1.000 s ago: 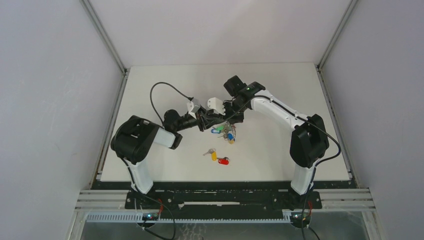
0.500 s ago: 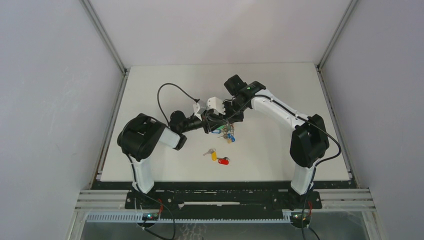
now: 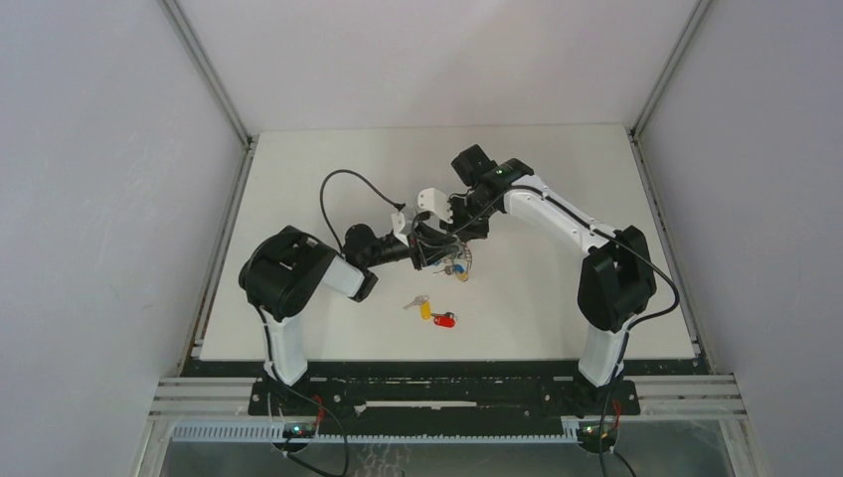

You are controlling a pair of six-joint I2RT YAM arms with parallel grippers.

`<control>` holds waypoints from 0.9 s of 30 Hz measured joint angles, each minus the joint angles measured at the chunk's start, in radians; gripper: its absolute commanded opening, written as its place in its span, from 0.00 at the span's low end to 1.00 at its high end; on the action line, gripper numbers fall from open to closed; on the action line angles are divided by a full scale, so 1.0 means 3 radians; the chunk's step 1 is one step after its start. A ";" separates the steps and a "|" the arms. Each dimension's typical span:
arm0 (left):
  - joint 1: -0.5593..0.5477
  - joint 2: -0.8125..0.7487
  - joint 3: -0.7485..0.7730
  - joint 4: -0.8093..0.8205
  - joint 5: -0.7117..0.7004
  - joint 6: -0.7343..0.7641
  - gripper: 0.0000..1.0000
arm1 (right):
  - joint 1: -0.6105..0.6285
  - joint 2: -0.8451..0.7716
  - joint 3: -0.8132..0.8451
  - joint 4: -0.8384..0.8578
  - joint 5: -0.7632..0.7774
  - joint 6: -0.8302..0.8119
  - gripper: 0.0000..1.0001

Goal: Put the keys on the keyring

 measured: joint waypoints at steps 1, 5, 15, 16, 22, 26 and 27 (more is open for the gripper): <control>-0.0003 0.0014 -0.0009 0.0005 -0.0003 0.0024 0.32 | -0.0014 0.0000 0.0000 0.0003 0.0000 0.0000 0.00; -0.0010 0.0061 -0.0069 -0.0022 -0.0013 0.0090 0.32 | -0.0061 -0.0014 -0.0008 0.0083 -0.0066 0.0001 0.00; 0.0169 -0.0264 -0.0318 -0.0116 -0.0038 0.0122 0.32 | -0.0027 -0.0125 -0.0052 0.0184 -0.0174 -0.0014 0.00; 0.0197 -0.0340 -0.0340 -0.0113 -0.0034 0.0132 0.32 | -0.0025 -0.0125 -0.0061 0.0183 -0.0174 -0.0015 0.00; 0.0338 -0.0509 -0.0357 -0.0080 -0.0013 0.0140 0.32 | -0.0017 -0.0132 -0.0122 0.0234 -0.0181 -0.0056 0.00; 0.0366 -0.0491 -0.0340 -0.0086 -0.0008 0.0127 0.31 | -0.0017 -0.0158 -0.0192 0.0253 -0.0214 -0.0118 0.00; 0.0366 -0.0477 -0.0324 -0.0084 -0.0006 0.0111 0.31 | -0.0017 -0.0161 -0.0196 0.0256 -0.0225 -0.0139 0.00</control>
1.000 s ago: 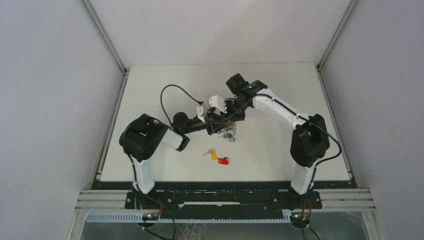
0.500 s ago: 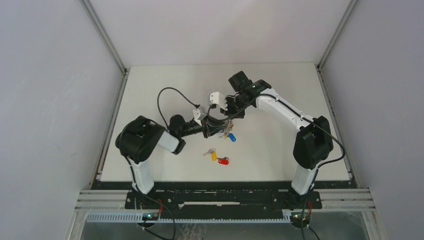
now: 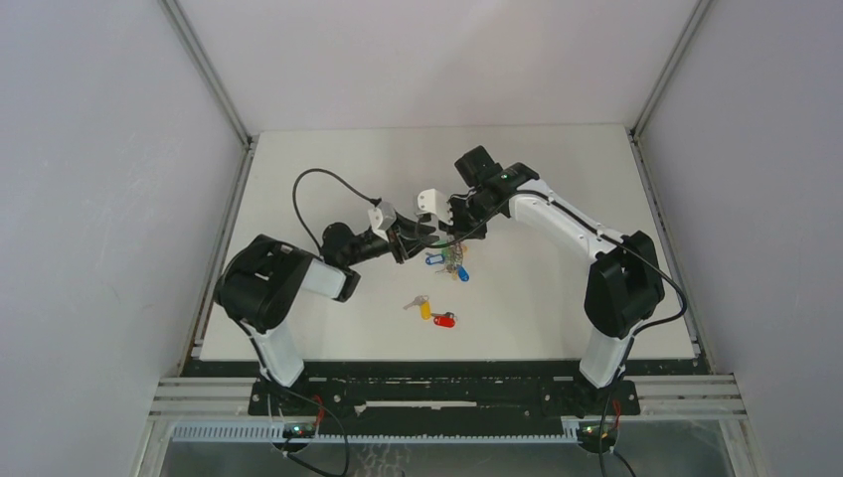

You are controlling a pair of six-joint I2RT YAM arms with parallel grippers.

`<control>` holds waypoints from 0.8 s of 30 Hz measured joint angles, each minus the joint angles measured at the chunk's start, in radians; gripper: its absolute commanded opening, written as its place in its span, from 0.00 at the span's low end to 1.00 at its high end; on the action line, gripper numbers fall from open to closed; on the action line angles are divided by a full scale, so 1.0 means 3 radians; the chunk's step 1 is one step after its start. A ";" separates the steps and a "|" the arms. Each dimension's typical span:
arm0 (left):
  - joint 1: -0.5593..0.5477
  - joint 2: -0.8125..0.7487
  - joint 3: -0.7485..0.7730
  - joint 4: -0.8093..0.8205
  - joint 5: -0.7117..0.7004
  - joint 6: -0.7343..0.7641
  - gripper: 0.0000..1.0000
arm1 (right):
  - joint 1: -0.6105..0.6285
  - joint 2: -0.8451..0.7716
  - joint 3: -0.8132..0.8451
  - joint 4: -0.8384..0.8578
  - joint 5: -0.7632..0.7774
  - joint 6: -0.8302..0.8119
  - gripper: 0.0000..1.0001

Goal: Put the keys on the keyring

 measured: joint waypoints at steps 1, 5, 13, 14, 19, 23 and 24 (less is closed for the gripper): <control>0.0000 0.0025 0.0024 -0.0001 0.0000 -0.0011 0.32 | 0.0000 -0.0001 0.0000 0.0004 -0.0018 -0.0022 0.00; -0.0027 0.0125 0.0112 -0.0006 -0.0003 -0.0057 0.32 | 0.0013 -0.0004 -0.0001 0.0005 -0.0076 -0.0092 0.00; -0.0128 0.0267 0.0134 -0.0005 0.0015 -0.0056 0.28 | 0.0062 -0.0004 0.0000 0.0006 -0.0127 -0.0141 0.00; -0.0137 0.0290 0.0145 -0.0006 0.0015 -0.0055 0.27 | 0.0066 -0.0004 -0.0001 0.0006 -0.0126 -0.0142 0.00; -0.0198 0.0355 0.0169 -0.0006 0.0017 -0.0053 0.18 | 0.0071 -0.0004 0.0000 -0.0001 -0.0125 -0.0145 0.00; -0.0205 0.0355 0.0169 -0.0008 0.0022 -0.0055 0.19 | 0.0079 -0.0004 -0.0001 0.0001 -0.0126 -0.0150 0.00; -0.0203 0.0355 0.0169 -0.0006 0.0024 -0.0055 0.19 | 0.0081 -0.0004 0.0000 0.0001 -0.0127 -0.0150 0.00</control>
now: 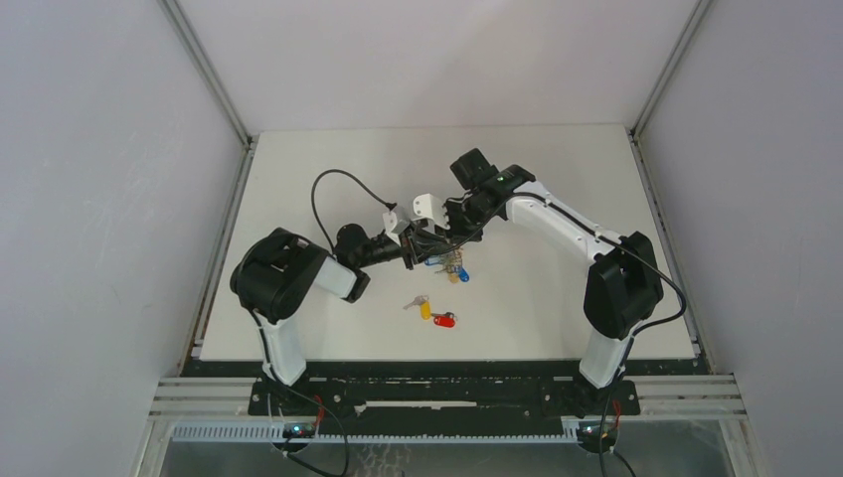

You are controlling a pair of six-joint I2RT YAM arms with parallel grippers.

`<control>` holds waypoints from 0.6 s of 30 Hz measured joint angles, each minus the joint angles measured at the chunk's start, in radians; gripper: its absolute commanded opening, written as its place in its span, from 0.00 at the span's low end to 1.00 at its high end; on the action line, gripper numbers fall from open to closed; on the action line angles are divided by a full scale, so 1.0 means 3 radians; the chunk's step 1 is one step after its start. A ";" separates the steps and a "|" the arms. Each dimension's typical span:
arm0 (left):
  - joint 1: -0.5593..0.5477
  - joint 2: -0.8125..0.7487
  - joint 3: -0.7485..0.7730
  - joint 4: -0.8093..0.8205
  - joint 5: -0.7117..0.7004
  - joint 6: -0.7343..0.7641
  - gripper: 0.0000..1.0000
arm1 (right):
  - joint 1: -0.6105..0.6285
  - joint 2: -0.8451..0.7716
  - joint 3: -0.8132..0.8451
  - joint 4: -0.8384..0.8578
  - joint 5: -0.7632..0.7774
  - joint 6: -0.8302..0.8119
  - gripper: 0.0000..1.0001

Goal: Put the keys on the keyring

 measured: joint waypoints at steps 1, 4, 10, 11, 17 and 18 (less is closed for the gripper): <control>0.0000 0.0000 0.0000 0.0000 0.0003 0.0000 0.19 | 0.0003 0.0000 0.0000 0.0000 0.0000 -0.0001 0.00; 0.0000 0.0000 0.0000 0.0000 0.0011 0.0000 0.18 | 0.0009 0.0000 0.0000 -0.0005 0.0000 -0.0003 0.00; 0.0000 0.0000 0.0000 -0.0001 0.0102 0.0000 0.10 | 0.0032 0.0000 0.0001 -0.0046 0.0001 -0.0017 0.00; -0.0001 0.0000 0.0000 -0.0001 0.0125 0.0000 0.07 | 0.0038 0.0000 0.0003 -0.0058 0.0004 -0.0022 0.00; -0.0004 0.0000 0.0006 0.0000 0.0220 0.0000 0.00 | 0.0062 0.0000 0.0029 -0.0134 0.0022 -0.0048 0.00; -0.0004 0.0000 0.0006 0.0000 0.0223 0.0000 0.00 | 0.0062 0.0000 0.0031 -0.0137 0.0023 -0.0047 0.04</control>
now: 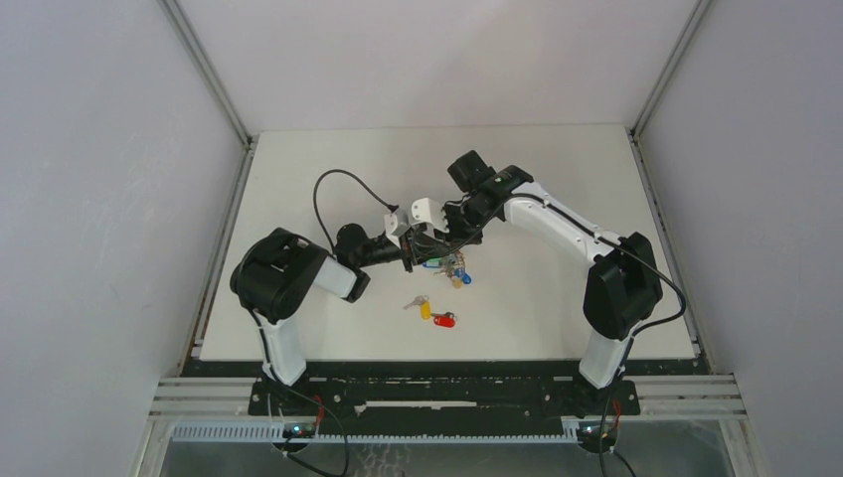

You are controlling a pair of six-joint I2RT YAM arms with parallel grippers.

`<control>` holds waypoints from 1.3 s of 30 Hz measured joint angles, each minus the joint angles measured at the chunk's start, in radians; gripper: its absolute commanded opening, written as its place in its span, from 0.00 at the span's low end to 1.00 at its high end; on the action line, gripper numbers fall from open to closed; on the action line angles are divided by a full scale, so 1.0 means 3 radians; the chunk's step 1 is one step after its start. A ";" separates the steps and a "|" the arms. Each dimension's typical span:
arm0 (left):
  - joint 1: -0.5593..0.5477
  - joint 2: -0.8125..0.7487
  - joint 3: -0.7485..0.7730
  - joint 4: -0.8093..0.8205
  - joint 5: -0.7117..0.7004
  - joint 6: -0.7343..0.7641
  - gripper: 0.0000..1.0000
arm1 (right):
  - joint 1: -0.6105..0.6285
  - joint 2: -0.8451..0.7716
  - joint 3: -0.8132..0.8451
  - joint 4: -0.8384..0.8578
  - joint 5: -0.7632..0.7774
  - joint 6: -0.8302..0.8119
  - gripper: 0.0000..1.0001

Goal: Put the keys on the keyring

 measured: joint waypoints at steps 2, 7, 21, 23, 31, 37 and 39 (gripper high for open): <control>0.0000 0.0000 0.0000 0.0000 -0.0004 0.0003 0.00 | -0.0006 0.0000 -0.0001 0.0003 -0.0001 0.0025 0.11; 0.0001 -0.0001 0.0000 -0.0015 -0.0050 0.0000 0.00 | -0.0188 -0.0099 -0.0103 0.0188 -0.0207 0.0220 0.21; 0.0001 -0.0039 0.0000 -0.0060 -0.0103 -0.0034 0.00 | -0.0809 -0.0566 -0.0701 0.0814 -0.1255 0.0490 0.24; 0.0001 -0.0039 0.0000 -0.0061 -0.0102 -0.0037 0.00 | -0.0809 -0.0509 -0.0702 0.0851 -0.1349 0.0482 0.24; 0.0001 -0.0039 0.0000 -0.0061 -0.0102 -0.0047 0.00 | -0.0809 -0.0324 -0.0702 0.0927 -0.1624 0.0408 0.24; 0.0001 -0.0041 0.0000 -0.0062 -0.0102 -0.0070 0.00 | -0.0810 -0.0148 -0.0702 0.0927 -0.1738 0.0392 0.22; 0.0001 -0.0045 0.0000 -0.0064 -0.0102 -0.0078 0.00 | -0.0813 -0.0107 -0.0702 0.0927 -0.1775 0.0381 0.20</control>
